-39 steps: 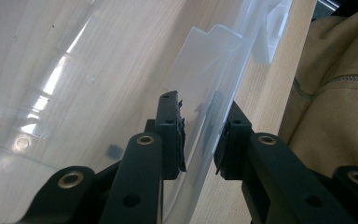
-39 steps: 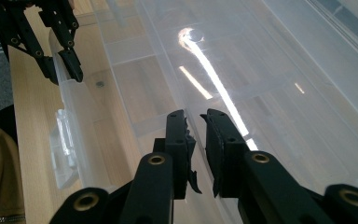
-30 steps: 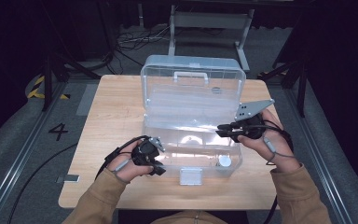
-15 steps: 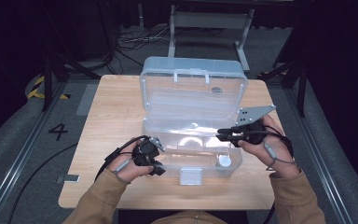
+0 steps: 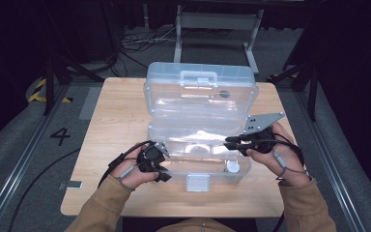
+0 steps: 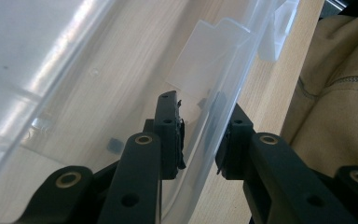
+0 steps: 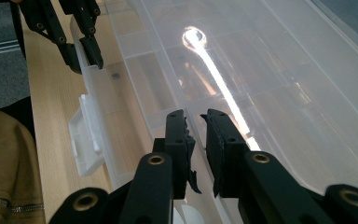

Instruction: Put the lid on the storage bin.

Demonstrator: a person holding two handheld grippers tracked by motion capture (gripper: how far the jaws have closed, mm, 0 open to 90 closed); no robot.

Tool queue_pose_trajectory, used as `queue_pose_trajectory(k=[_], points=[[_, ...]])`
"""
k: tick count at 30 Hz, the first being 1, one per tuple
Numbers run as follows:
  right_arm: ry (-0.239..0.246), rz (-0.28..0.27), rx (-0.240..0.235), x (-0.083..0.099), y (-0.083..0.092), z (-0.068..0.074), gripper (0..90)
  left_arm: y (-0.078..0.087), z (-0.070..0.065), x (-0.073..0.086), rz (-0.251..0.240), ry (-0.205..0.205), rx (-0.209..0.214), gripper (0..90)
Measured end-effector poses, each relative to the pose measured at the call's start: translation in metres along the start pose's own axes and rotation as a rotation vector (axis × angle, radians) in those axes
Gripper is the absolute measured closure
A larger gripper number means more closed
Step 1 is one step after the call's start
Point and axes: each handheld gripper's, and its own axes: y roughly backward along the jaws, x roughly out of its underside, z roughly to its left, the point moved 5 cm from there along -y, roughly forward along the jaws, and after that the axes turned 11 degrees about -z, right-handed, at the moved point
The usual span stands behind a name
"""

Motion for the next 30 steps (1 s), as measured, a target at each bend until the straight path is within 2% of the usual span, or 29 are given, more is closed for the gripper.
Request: queue_pose_trajectory(k=[20,24,25,28,30], points=[[-0.001,0.005,-0.010,0.003,-0.001,0.003,79.3,0.002,0.000,0.001,0.008,-0.011,-0.006,71.9],[0.003,0.005,-0.010,0.003,-0.001,0.003,79.2,0.015,-0.003,-0.002,-0.055,-0.005,0.006,71.0],[0.003,0.005,-0.010,0.003,-0.001,0.003,79.2,0.015,-0.003,-0.002,-0.055,-0.005,0.006,71.0],[0.005,0.005,-0.010,0.003,0.000,0.003,79.2,0.030,-0.006,-0.005,-0.108,-0.006,0.011,71.0],[0.005,0.002,-0.012,0.003,-0.001,0.003,79.2,0.040,-0.009,-0.007,-0.150,-0.004,0.032,72.0]])
